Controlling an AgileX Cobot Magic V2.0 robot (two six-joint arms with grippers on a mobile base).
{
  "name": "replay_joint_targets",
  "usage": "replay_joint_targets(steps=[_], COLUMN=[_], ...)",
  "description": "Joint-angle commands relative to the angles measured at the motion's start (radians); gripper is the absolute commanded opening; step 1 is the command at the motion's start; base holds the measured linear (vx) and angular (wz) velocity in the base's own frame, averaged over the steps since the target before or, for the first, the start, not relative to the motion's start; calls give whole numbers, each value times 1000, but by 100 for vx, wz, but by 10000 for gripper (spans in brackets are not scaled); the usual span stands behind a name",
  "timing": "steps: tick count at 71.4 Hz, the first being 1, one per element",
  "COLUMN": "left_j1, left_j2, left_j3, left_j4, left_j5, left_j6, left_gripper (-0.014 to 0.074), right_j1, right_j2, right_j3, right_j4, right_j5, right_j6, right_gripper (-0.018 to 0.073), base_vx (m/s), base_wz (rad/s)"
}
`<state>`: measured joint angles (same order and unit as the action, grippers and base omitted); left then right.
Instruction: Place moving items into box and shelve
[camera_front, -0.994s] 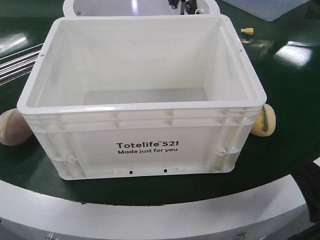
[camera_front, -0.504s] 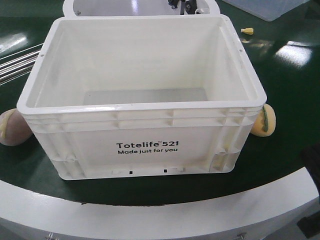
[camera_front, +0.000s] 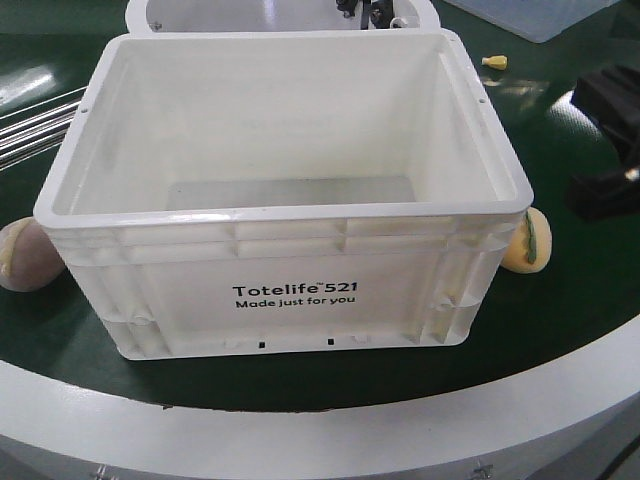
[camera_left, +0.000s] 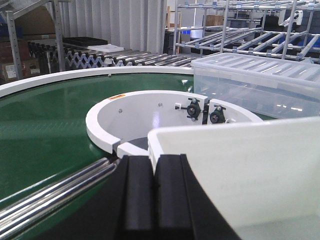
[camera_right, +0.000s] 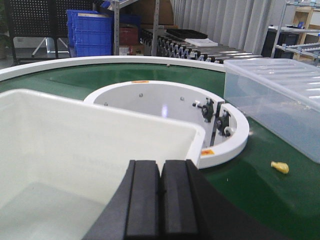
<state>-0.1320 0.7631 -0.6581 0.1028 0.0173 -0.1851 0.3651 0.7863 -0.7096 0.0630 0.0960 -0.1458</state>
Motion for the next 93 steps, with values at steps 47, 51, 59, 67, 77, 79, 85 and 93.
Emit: replay_joint_targets(steps=[47, 51, 59, 67, 77, 79, 85, 93], left_j1=[-4, -4, -4, -4, -4, -4, -3, 8], left_j2=[76, 76, 77, 77, 81, 82, 82, 75], left_j3=[-94, -94, -94, -94, -94, -94, -94, -94], left_j4=[-4, -4, -4, -4, -9, -12, -12, -12], left_j5=[-114, -120, -148, -163, -174, -174, -173, -135], left_j6=[-5, -5, -5, -4, -8, -9, -11, -9], left_gripper=[69, 122, 256, 407, 516, 524, 528, 528], right_j1=[-1, -1, -1, -1, -1, -1, -1, -2], right_j2=[59, 59, 59, 59, 59, 59, 59, 56], right_j3=[-81, -81, -81, -81, -81, -81, -81, -81], right_j4=[-2, -2, -2, -2, 1, 4, 4, 3], right_j5=[-164, -164, -164, -164, -164, -164, -165, -167], right_j6=[-10, -10, -10, -10, -7, -2, 2, 1], right_gripper=[155, 247, 462, 655, 722, 720, 704, 672], base_vx=[0, 0, 0, 0, 0, 0, 0, 0], base_wz=[0, 0, 0, 0, 0, 0, 0, 0])
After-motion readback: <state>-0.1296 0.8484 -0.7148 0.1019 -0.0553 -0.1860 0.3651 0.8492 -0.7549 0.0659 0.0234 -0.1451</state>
